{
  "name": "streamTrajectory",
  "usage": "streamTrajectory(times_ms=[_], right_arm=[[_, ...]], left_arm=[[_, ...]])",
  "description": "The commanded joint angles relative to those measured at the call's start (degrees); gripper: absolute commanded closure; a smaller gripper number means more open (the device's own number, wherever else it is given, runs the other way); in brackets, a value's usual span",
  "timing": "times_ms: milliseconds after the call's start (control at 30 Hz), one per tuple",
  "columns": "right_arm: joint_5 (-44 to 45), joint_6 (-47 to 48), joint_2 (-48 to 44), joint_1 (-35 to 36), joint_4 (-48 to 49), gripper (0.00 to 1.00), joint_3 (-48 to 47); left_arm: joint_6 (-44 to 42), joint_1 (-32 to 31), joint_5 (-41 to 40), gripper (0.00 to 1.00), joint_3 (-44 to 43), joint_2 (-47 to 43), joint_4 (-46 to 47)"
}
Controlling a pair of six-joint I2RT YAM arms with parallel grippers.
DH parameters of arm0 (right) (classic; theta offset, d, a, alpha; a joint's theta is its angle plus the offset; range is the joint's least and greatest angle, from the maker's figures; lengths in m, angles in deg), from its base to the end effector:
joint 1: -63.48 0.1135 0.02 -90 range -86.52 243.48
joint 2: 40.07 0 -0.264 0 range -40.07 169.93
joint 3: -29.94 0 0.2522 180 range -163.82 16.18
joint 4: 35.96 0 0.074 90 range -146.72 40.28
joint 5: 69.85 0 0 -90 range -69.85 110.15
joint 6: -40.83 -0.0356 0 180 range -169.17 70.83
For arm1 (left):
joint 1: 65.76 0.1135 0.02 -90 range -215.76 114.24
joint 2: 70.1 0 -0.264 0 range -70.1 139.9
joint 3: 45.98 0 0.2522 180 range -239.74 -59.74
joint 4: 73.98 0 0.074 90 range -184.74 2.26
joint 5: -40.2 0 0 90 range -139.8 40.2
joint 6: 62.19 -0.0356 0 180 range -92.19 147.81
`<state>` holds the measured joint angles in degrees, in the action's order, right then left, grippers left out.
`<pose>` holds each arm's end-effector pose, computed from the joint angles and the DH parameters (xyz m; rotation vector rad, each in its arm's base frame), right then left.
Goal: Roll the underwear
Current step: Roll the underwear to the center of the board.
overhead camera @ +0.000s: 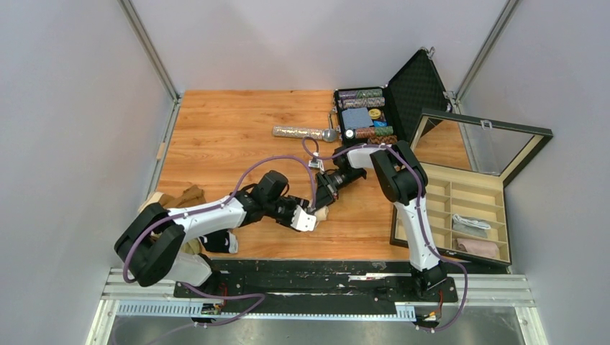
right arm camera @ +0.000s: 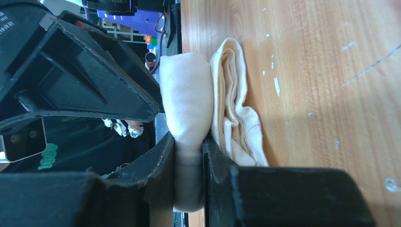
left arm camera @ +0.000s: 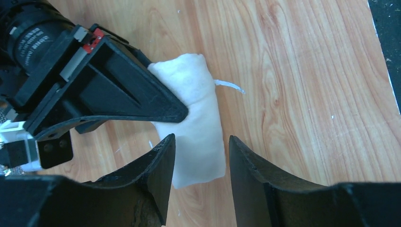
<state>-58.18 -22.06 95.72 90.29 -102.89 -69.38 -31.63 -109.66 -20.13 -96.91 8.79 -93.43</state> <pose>0.3352 0.2085 0.0687 0.8434 -2.1416 -1.8670 0.1772 -0.1950 0.1771 1.9513 1.2401 -0.4823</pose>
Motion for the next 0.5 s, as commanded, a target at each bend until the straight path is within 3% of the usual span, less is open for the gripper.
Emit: streamTrajectory(times_ms=[0, 467], right_arm=[[6.3, 0.3, 4.0, -0.2, 4.7, 1.0, 2.8], [6.6, -1.7, 4.7, -0.1, 6.3, 1.0, 3.6]], left_arm=[[-1.5, -1.3, 1.7, 0.47, -0.5, 1.4, 0.6], [-4.2, -7.1, -10.1, 0.52, -1.8, 15.2, 7.3]])
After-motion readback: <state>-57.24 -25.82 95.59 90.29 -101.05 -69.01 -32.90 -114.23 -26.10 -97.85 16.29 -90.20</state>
